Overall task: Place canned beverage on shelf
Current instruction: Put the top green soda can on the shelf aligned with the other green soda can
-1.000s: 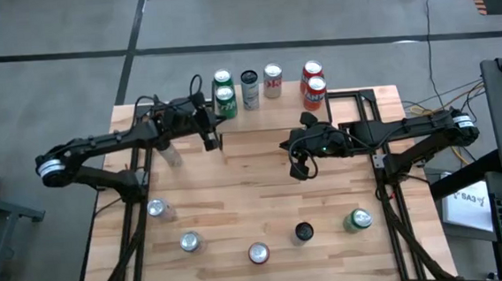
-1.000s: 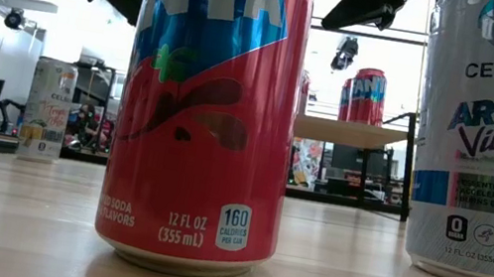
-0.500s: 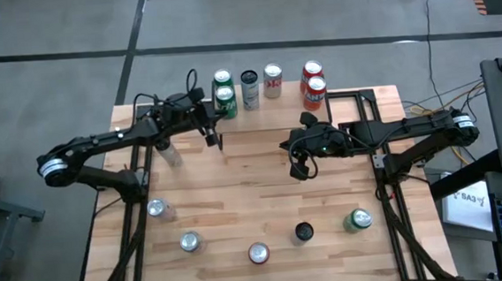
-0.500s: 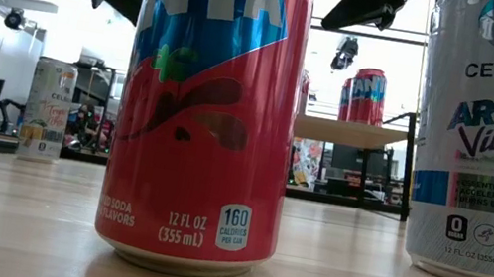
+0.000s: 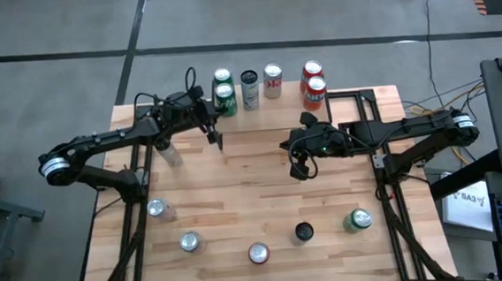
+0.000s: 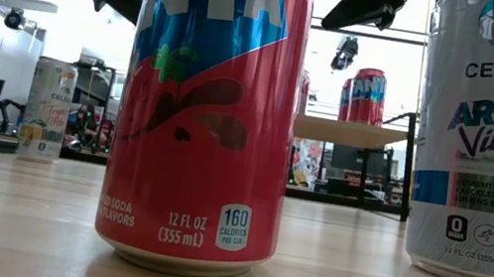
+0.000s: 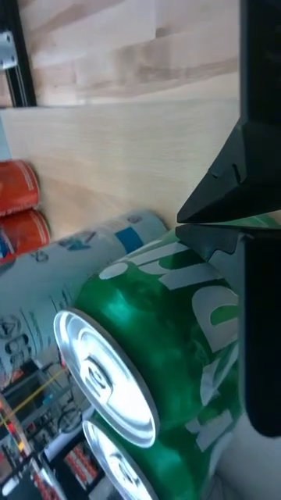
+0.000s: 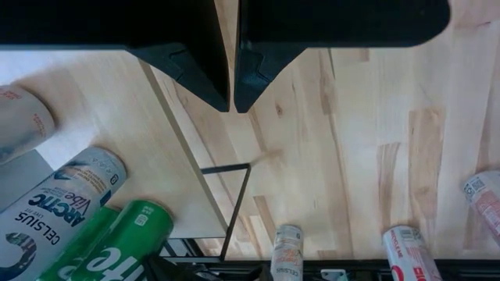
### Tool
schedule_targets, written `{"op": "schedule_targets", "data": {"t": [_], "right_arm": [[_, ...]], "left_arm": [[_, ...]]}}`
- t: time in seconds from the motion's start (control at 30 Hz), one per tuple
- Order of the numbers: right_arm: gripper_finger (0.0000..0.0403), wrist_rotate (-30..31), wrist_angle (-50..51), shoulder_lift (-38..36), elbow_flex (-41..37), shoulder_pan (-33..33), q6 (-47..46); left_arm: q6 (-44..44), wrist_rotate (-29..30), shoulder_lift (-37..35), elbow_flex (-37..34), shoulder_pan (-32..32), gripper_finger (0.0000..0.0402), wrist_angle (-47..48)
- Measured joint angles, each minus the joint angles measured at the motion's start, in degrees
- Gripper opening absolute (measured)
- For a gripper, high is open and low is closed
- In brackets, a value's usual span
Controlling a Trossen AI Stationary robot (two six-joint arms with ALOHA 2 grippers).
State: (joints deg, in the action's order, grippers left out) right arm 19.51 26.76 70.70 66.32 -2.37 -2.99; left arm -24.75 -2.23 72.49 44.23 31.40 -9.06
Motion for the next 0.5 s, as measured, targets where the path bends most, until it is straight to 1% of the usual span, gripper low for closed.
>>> {"op": "schedule_targets", "data": {"t": [0.27, 0.5], "right_arm": [[0.0012, 0.0, -0.02, 0.0, -0.01, 0.0, -0.02], [0.0012, 0.0, 0.0, 0.0, -0.02, 0.0, -0.02]], "left_arm": [[0.46, 0.21, 0.0, 0.0, 0.0, 0.0, 0.02], [2.51, 0.19, -0.04, 0.0, -0.19, 0.0, 1.44]]}}
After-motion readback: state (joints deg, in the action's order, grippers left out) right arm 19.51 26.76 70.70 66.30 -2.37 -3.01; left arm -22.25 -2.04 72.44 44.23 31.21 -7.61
